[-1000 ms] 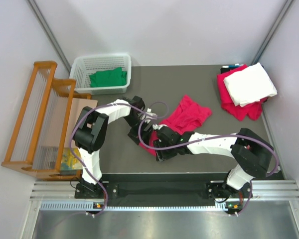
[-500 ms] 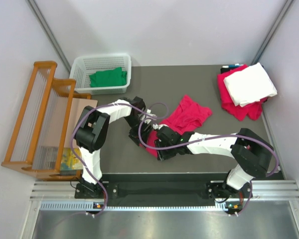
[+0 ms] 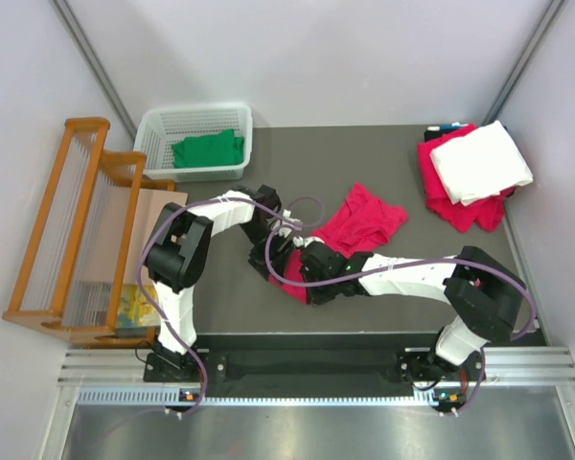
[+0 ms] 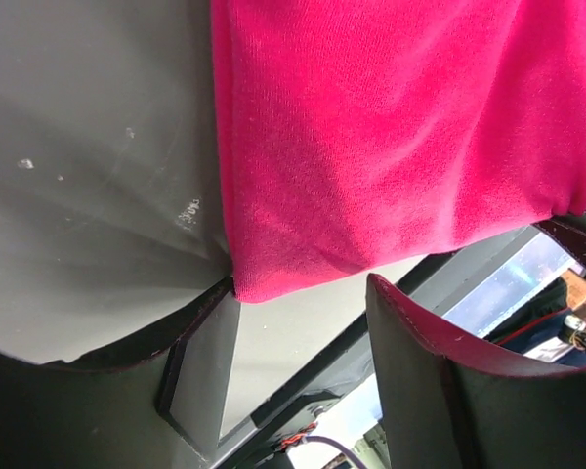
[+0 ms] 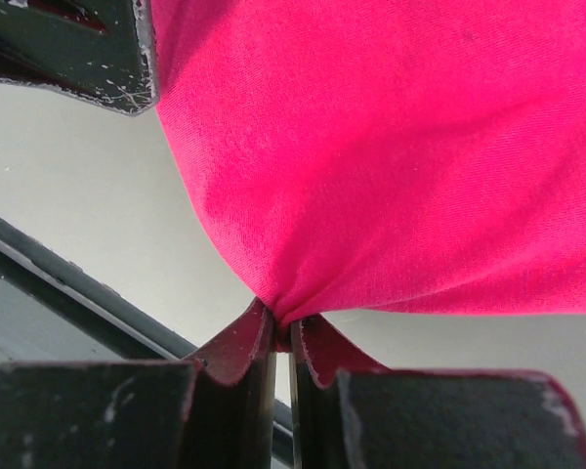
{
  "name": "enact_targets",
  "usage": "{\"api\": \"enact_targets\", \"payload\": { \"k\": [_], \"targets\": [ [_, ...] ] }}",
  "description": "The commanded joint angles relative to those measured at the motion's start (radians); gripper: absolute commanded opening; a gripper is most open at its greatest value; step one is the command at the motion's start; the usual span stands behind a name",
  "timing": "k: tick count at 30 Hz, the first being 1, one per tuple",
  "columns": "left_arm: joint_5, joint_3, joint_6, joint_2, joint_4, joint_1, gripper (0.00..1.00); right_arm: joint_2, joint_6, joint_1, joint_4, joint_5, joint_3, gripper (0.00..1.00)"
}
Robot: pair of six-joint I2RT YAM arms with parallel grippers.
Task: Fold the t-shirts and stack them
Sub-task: Fold the tshirt
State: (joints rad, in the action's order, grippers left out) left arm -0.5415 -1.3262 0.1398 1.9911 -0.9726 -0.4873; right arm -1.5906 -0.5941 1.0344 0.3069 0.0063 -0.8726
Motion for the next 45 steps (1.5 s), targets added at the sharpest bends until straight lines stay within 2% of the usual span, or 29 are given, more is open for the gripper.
{"api": "enact_targets", "payload": {
  "k": [1,2,5,12,17,24,28,33,40,45],
  "targets": [
    [0.075,-0.016,0.037,0.038,0.133,-0.005,0.55,0.014,0.004,0.007,-0.009,0.014,-0.037,0.05],
    [0.072,-0.018,0.035,0.038,0.137,-0.005,0.45,0.014,0.004,0.007,-0.009,0.015,-0.037,0.04],
    [0.075,-0.019,0.027,0.038,0.149,-0.005,0.00,0.012,0.002,0.009,-0.011,0.012,-0.031,0.04],
    [0.077,-0.024,0.034,0.037,0.132,-0.005,0.00,0.026,-0.003,0.009,-0.014,0.009,-0.014,0.02],
    [0.049,-0.063,0.082,-0.004,0.036,-0.005,0.00,0.072,-0.007,0.012,0.023,0.009,-0.005,0.00],
    [0.055,-0.082,0.263,-0.216,-0.246,-0.005,0.00,0.263,-0.090,0.076,0.165,-0.002,0.041,0.00],
    [0.104,-0.042,0.348,-0.325,-0.327,-0.004,0.02,0.398,-0.176,0.136,0.189,-0.032,0.084,0.00],
    [0.098,-0.036,0.394,-0.403,-0.391,-0.005,0.03,0.449,-0.245,0.203,0.215,-0.026,0.101,0.00],
    [0.066,-0.123,0.379,-0.371,-0.390,-0.005,0.03,0.472,-0.271,0.233,0.238,0.026,0.092,0.00],
    [0.048,-0.241,0.311,-0.269,-0.334,-0.005,0.03,0.489,-0.279,0.220,0.256,0.081,0.070,0.00]
  ]
}}
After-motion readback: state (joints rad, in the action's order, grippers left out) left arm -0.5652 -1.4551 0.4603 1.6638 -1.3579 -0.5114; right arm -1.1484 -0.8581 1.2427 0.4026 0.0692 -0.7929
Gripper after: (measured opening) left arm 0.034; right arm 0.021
